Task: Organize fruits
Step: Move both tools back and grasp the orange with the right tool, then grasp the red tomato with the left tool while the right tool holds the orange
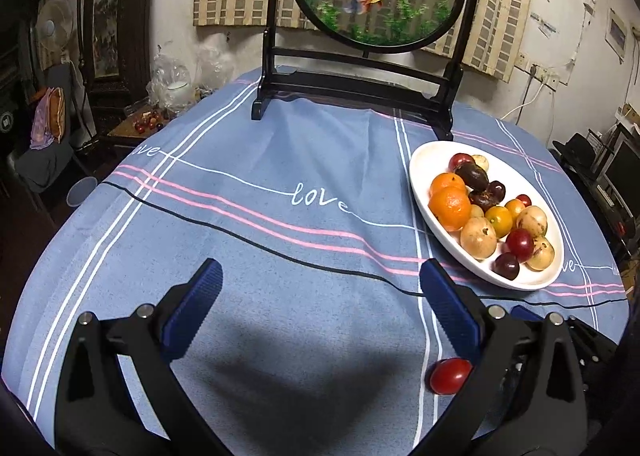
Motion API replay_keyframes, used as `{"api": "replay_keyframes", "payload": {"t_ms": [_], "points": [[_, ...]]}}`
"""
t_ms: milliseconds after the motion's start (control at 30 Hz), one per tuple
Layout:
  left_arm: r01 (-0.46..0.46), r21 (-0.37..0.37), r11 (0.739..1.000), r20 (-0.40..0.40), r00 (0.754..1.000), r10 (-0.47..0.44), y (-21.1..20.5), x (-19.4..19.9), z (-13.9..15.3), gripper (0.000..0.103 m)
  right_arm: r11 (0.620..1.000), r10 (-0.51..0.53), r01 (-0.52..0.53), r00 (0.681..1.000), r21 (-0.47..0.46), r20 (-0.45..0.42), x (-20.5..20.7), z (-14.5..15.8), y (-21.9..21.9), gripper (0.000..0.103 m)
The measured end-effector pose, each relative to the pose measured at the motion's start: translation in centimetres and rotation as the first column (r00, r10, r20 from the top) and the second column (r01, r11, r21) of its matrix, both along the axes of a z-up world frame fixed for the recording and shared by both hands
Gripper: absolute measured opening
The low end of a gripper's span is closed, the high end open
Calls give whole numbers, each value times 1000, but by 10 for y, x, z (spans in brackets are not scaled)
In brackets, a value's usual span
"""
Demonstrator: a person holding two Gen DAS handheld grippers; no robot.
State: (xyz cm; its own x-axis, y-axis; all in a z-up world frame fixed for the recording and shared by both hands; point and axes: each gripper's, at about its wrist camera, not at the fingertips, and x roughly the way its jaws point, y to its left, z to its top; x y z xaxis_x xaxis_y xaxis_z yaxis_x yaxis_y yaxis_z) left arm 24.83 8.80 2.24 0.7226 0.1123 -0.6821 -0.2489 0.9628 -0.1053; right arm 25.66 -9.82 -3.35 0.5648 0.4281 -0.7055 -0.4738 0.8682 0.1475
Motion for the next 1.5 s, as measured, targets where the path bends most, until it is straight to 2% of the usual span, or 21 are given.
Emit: {"api": "replay_keyframes", "payload": {"t_ms": [500, 600, 800, 1000, 1100, 1233, 1367, 1433, 1500], "points": [[11, 13, 1000, -9, 1000, -11, -4, 1, -2, 101, 1000, 15, -14, 998, 15, -65, 10, -8, 10, 46], [12, 16, 1000, -9, 1000, -12, -4, 1, -2, 101, 1000, 18, -17, 997, 20, -79, 11, -9, 9, 40], [21, 23, 1000, -15, 1000, -20, -5, 3, -4, 101, 998, 7, -3, 998, 57, -67, 6, -1, -2, 40], [130, 58, 990, -44, 991, -128, -23, 3, -9, 101, 989, -45, 43, 999, 142, 9, -5, 28, -36, 39], [248, 71, 966, -59, 968, -244, -42, -2, -12, 101, 984, -84, 78, 996, 161, 28, -6, 36, -52, 39], [427, 81, 901, -87, 903, -420, -73, -13, -20, 98, 972, -133, 128, 991, 198, 13, -2, 39, -71, 39], [511, 121, 851, -127, 858, -497, -92, -20, -31, 82, 967, -153, 151, 988, 205, -9, 0, 36, -77, 39], [525, 118, 843, -150, 848, -508, -95, -20, -36, 72, 967, -149, 150, 989, 206, -20, 0, 34, -76, 39], [529, 111, 841, -165, 845, -509, -94, -18, -41, 67, 968, -143, 145, 989, 204, -28, 1, 33, -75, 39]]}}
